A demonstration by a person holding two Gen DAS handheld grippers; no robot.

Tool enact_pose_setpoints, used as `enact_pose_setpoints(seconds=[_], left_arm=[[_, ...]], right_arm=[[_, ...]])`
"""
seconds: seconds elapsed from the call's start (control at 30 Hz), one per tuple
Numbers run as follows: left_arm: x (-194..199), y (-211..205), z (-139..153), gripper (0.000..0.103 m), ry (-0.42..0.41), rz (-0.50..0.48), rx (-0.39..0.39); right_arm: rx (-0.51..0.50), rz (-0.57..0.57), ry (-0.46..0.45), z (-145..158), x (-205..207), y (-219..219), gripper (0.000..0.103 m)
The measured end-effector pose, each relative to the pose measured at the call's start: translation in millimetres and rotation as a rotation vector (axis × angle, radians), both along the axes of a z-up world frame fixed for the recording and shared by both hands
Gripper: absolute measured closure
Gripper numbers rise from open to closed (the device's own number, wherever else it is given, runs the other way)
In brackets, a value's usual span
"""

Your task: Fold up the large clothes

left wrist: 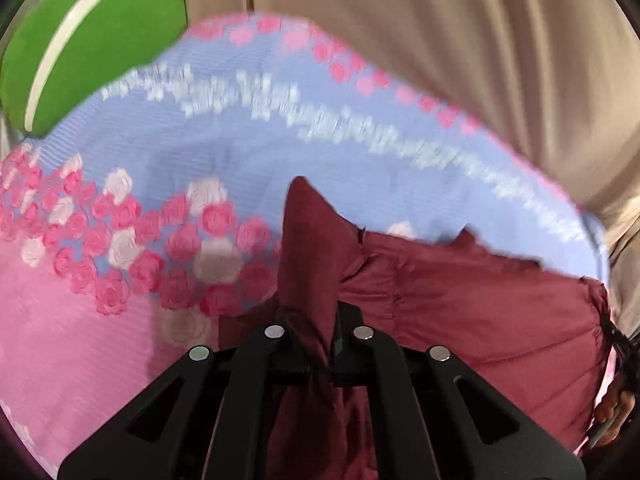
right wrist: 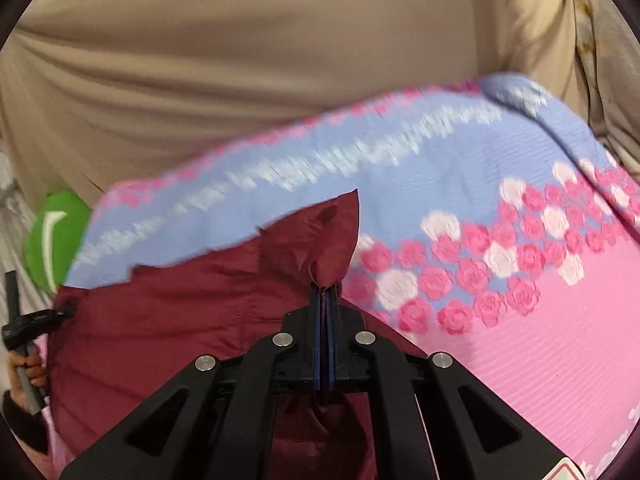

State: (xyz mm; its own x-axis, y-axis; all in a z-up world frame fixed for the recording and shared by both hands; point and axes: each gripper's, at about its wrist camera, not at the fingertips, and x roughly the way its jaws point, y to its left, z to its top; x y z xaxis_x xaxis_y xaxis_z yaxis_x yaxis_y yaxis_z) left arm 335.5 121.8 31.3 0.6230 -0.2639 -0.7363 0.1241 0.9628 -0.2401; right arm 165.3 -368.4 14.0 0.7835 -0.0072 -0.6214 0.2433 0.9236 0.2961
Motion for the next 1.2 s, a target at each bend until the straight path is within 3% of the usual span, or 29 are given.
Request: enact_pose_setpoints(seconds=[0.07, 0.1, 0.2, 0.33, 0.4, 0.43, 0.57, 0.63, 0.73, 0.8, 0.87, 1.07, 1.13, 1.2], left_arm=[[12.5, -6.4, -30.4, 0.099, 0.058, 0.001, 0.019], [15.1, -6.5, -36.2, 0.098, 0.054, 0.003, 0.015], [14.8, -16.8, -35.6, 0.095, 0.004, 0.011, 0.082], [-14.5, -16.4, -1.2, 0.090, -0.096, 0.049, 0.154], [-47.3, -18.4, 28.1, 0.064, -0.181, 0.057, 0.170], [-69.1, -26.0, 43.5, 0.059, -0.227, 0.030, 0.162], [-126.5, -75.4, 55.5, 0.057, -0.266, -0.184, 0.113], [-146.9, -109.2, 37.4, 0.057, -0.218, -0.315, 0.100], [-158.8, -135.5, -1.9, 0.056, -0.141, -0.386, 0.143], [-161.1, -131.9, -21.1, 0.057, -0.104, -0.383, 0.157], [-163.4, -114.1, -30.0, 0.058, -0.104, -0.355, 0.157], [-169.1, -29.9, -35.3, 0.058, -0.062, -0.163, 0.185], [-171.7, -13.0, -39.0, 0.058, -0.053, -0.121, 0.179], [-172.1, -1.6, -32.5, 0.061, -0.059, -0.089, 0.156]], right_arm=[[-0.022, -0.018, 0.122, -39.2, 19.7, -1.4, 0.102], [-0.026, -0.017, 0.137, -51.2, 23.3, -0.2, 0.103], [-0.036, -0.049, 0.136, -44.5, 21.0, -2.5, 0.102], [-0.104, -0.124, 0.039, -4.8, -15.8, 4.6, 0.090], [-0.144, -0.052, -0.038, 22.8, -42.2, 30.8, 0.089], [-0.146, -0.009, -0.059, 30.7, -48.6, 42.8, 0.089], [-0.110, 0.312, -0.096, 40.8, -67.9, 140.8, 0.089], [-0.105, 0.450, -0.068, 31.9, -70.8, 186.2, 0.090], [-0.119, 0.578, -0.011, 8.0, -76.9, 234.1, 0.095], [-0.171, 0.545, 0.025, -9.1, -83.9, 233.2, 0.097], [-0.154, 0.444, 0.056, -20.2, -92.6, 202.4, 0.103], [-0.031, 0.032, 0.121, -50.3, -163.3, 65.3, 0.103], [-0.004, -0.030, 0.133, -55.9, -181.4, 47.2, 0.103], [-0.054, -0.098, 0.171, -55.1, -190.9, 43.6, 0.096]])
